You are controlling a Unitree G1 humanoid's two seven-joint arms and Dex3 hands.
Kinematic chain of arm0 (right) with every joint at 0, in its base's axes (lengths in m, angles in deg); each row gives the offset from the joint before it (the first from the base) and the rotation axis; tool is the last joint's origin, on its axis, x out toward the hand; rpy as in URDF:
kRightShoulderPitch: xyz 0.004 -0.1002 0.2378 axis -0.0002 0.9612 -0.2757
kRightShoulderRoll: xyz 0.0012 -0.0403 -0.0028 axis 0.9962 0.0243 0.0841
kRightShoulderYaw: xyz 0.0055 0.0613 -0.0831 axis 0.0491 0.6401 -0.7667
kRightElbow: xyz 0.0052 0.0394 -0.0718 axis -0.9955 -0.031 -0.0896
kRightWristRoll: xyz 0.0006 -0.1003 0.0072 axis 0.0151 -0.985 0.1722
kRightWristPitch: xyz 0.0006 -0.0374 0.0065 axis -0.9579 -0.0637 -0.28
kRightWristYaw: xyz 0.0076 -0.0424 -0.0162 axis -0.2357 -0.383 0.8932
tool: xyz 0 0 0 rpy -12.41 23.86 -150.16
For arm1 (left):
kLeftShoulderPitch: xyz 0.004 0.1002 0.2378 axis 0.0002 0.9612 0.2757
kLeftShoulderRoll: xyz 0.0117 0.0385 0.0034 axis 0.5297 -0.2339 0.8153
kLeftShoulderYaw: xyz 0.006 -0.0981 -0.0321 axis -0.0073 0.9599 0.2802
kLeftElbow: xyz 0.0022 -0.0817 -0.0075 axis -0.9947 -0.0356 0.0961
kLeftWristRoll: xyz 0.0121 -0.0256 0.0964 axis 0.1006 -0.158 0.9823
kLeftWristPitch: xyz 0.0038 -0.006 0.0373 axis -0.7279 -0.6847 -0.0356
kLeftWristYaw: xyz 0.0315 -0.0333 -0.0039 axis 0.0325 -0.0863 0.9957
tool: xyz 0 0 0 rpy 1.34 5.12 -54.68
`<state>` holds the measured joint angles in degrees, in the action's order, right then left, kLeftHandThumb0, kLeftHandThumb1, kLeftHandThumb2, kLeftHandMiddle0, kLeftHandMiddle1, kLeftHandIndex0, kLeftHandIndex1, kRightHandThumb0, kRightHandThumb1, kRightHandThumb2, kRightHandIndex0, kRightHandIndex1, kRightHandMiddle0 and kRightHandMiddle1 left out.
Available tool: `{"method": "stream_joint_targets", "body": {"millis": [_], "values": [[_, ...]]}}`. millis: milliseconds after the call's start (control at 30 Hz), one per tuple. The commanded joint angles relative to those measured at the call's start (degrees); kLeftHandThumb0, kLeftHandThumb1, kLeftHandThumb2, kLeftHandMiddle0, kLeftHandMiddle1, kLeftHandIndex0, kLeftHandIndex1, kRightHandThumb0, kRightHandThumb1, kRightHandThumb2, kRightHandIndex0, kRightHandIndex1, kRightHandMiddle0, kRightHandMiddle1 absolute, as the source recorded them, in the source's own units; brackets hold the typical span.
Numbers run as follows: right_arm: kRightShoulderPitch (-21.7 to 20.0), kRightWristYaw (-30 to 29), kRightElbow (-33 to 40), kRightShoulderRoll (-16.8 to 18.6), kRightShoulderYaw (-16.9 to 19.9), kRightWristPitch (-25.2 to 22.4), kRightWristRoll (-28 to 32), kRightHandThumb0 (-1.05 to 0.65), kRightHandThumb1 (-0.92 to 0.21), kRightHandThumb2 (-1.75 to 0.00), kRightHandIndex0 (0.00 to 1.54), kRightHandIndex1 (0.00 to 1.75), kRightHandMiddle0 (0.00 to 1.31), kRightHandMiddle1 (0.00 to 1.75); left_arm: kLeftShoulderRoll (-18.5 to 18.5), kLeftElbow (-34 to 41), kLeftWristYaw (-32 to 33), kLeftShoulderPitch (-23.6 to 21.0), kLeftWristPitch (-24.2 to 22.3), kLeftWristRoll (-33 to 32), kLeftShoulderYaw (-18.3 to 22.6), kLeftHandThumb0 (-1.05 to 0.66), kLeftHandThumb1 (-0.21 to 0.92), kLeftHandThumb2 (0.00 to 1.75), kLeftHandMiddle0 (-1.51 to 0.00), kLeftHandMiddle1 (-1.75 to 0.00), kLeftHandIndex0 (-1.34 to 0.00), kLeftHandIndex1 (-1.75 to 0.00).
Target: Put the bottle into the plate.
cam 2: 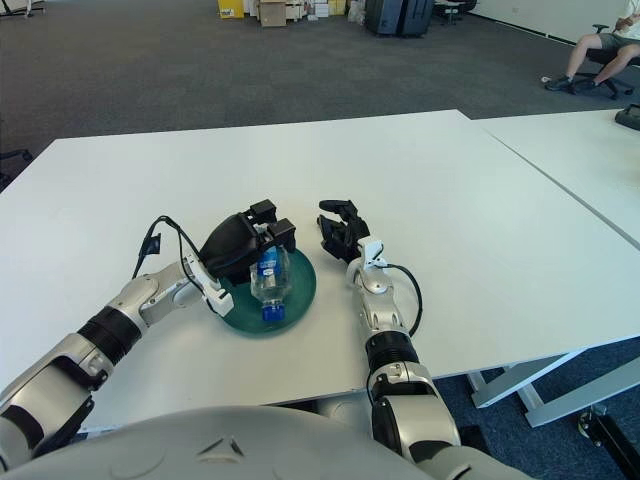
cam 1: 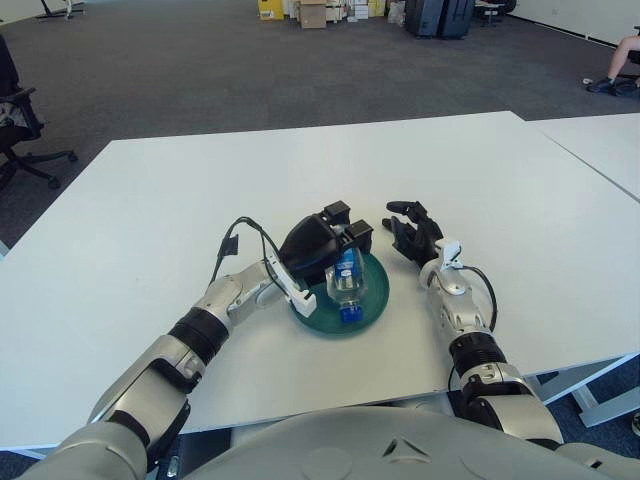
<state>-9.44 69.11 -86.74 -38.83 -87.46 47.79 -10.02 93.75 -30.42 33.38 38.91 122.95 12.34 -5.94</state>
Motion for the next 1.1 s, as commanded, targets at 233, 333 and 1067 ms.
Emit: {"method": "stream_joint_targets", "body": {"millis": [233, 333, 1067], "values": [[-0.40, 0.58, -3.27, -0.78, 0.09, 3.67, -0.14, -0.51, -0.79, -0.71, 0.41, 0.69, 0.20, 1.17, 1.99, -0.43, -0.01, -2.27, -0.08, 2.19, -0.24, -0.98, 0.92, 0.84, -0.16, -0.58, 0.00, -1.02], [-0.70, 0.77, -4.10, -1.14, -0.03, 4.65, -0.38, -0.52, -0.81, -0.70, 0.41, 0.71, 0.20, 1.17, 2.83, -0.26, 1.23, -2.65, -0.25, 4.64, -0.93, -0.98, 0.92, 0.88, -0.19, -0.37, 0.00, -0.87], [0.67, -2.14, 0.38, -0.63, -0.47, -0.43, -1.07, -0.48, -0.74, -0.76, 0.42, 0.72, 0.26, 1.15, 4.33, 0.08, 4.80, -2.73, -0.51, 7.09, -1.75, -0.96, 0.92, 0.94, -0.28, -0.16, 0.00, -0.74]]}}
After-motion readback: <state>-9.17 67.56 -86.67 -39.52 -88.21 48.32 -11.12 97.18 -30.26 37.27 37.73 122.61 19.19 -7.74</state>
